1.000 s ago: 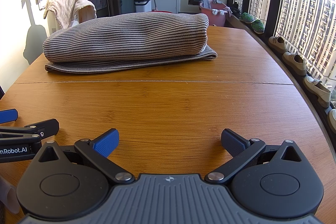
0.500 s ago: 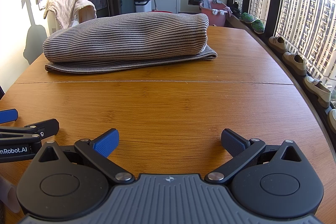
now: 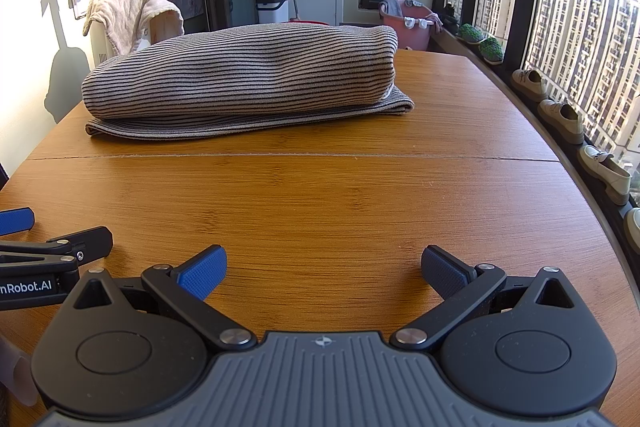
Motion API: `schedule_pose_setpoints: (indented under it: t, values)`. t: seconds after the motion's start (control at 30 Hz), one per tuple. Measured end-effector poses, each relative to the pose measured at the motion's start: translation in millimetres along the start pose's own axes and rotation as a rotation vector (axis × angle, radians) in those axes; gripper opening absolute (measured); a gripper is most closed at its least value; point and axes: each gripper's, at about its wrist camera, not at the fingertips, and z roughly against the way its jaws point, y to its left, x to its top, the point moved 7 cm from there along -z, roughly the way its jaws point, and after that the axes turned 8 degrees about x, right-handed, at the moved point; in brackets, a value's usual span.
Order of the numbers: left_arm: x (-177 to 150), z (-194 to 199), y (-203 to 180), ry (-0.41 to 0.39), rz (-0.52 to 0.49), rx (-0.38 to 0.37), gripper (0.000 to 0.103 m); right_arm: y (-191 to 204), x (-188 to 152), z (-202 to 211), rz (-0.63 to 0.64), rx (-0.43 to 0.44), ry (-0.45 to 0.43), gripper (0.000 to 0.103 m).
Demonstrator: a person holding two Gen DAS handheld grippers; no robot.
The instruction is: Fold clothes
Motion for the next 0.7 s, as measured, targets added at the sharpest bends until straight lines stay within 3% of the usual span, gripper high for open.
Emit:
schedule_pose_setpoints:
  t: [0.7]
  values:
    - [0.1,0.4,-2.2,-0.003,-0.010,-0.015,0.103,0.4,-0.1,-0.3,0.000,0.000,0.000,0.103]
